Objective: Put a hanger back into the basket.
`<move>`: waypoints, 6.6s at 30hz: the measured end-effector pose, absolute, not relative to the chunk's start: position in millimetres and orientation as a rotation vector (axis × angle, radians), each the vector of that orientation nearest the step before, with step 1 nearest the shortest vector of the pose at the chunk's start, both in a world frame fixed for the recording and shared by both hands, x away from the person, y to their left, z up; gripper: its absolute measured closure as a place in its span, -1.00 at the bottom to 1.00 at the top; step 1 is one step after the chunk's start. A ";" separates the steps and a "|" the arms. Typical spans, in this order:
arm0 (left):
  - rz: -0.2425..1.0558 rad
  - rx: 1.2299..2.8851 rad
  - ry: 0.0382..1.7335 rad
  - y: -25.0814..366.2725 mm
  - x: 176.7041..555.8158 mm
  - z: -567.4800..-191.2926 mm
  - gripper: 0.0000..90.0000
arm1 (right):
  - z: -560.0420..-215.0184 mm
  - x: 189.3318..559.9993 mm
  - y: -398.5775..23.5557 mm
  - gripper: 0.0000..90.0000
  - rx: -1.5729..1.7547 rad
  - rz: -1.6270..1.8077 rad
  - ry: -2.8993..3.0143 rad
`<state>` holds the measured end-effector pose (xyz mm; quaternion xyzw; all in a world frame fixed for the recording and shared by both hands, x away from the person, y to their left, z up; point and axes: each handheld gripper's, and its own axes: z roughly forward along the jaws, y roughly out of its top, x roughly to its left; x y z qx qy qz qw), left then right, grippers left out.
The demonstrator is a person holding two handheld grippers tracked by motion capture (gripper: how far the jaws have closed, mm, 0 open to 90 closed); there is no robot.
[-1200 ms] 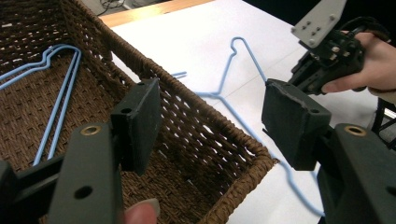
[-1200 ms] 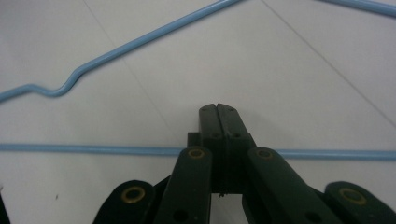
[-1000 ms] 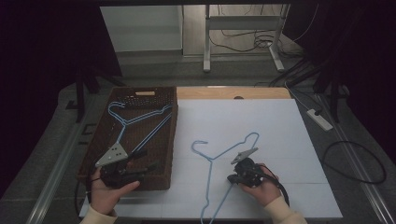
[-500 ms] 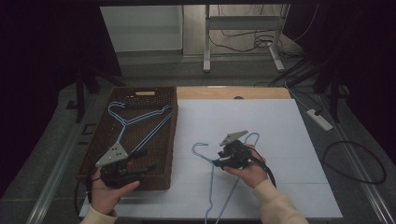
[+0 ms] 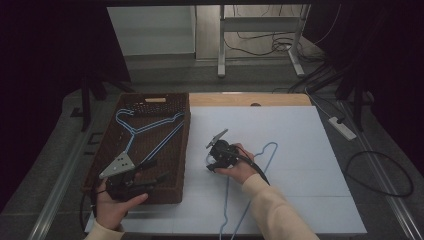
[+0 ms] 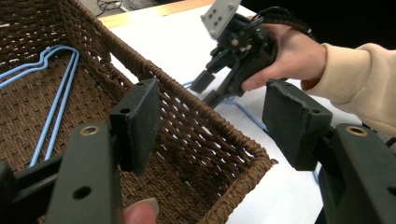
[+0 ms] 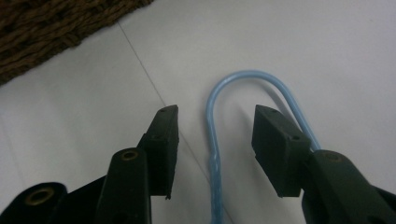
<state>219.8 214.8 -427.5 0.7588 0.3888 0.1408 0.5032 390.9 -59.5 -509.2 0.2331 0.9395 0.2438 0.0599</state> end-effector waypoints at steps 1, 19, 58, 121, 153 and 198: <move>0.340 1.832 0.939 214.8 219.8 -427.4 -0.18 | -510.4 391.0 -56.3 0.29 0.697 0.729 2.849; 0.338 1.839 0.935 210.8 219.6 -427.8 -0.18 | -488.7 382.4 -65.8 0.92 0.802 0.829 2.720; 0.196 2.002 0.900 131.1 237.5 -440.6 -0.21 | -451.5 367.4 -103.5 0.92 0.848 1.067 2.540; -0.126 2.056 1.042 28.0 282.6 -501.4 0.89 | -430.7 329.3 -164.7 0.25 0.851 1.388 2.336; -0.074 1.923 0.940 57.4 267.8 -453.5 0.92 | -469.0 284.9 -277.7 -0.04 0.953 1.397 2.267; 0.219 1.671 1.045 247.1 255.7 -359.2 0.92 | -479.6 293.3 -281.2 -0.14 0.973 1.315 2.288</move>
